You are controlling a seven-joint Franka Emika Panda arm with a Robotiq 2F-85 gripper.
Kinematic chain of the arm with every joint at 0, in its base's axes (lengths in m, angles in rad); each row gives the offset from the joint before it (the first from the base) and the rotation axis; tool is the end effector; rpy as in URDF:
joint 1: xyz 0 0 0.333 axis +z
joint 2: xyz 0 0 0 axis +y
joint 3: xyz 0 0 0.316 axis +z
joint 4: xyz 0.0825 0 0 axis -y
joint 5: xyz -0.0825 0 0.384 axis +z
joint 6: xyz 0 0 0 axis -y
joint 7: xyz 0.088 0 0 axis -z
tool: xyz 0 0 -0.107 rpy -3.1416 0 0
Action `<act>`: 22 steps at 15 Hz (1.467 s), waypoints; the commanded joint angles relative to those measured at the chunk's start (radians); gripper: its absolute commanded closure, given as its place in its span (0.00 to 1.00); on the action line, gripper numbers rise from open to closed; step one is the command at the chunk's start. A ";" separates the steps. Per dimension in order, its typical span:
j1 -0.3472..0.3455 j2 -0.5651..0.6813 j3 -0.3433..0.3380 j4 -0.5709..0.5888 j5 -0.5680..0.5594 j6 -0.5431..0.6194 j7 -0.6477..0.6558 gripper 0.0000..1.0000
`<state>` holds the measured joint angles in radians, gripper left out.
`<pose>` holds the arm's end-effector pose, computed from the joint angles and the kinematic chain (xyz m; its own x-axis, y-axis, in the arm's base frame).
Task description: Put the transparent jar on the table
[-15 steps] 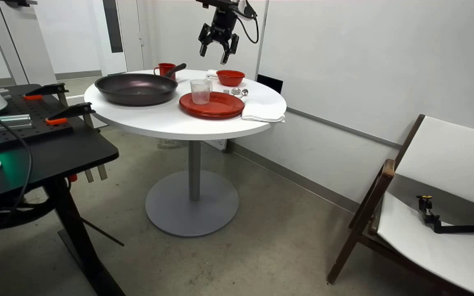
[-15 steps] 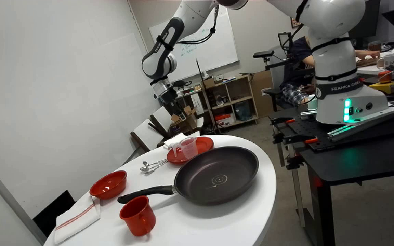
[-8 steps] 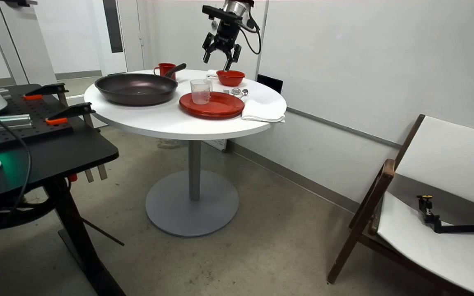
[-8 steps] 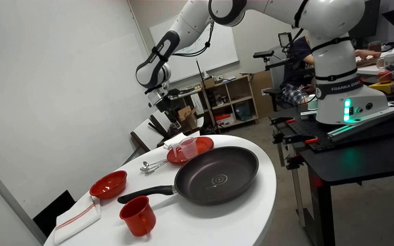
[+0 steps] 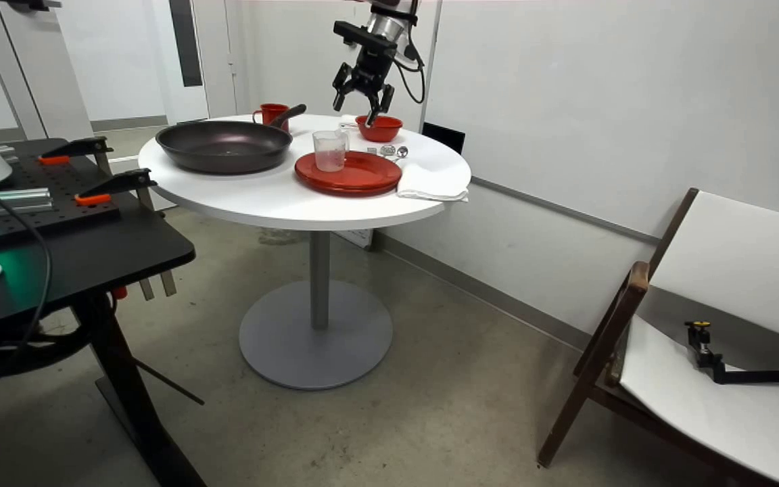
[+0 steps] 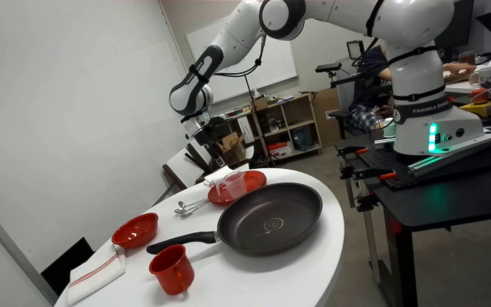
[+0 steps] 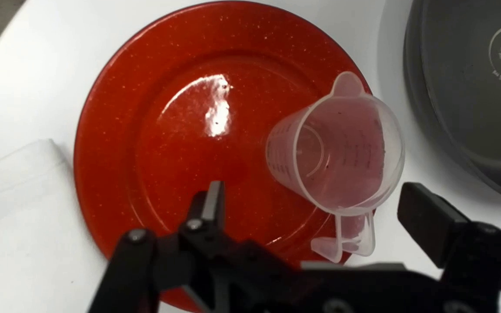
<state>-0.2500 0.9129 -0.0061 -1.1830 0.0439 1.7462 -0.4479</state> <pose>0.6980 -0.1775 0.2092 0.9354 0.1958 -0.2945 0.1475 -0.9729 -0.1783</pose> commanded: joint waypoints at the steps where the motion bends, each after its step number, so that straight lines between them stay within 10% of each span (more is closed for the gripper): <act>1: -0.018 -0.039 0.027 -0.063 0.046 0.015 0.012 0.00; 13: -0.006 -0.051 0.019 -0.213 0.039 0.115 0.024 0.01; 22: -0.016 -0.059 0.019 -0.247 0.043 0.119 0.025 0.77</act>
<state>-0.2588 0.8905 0.0105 -1.3844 0.0764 1.8509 -0.4336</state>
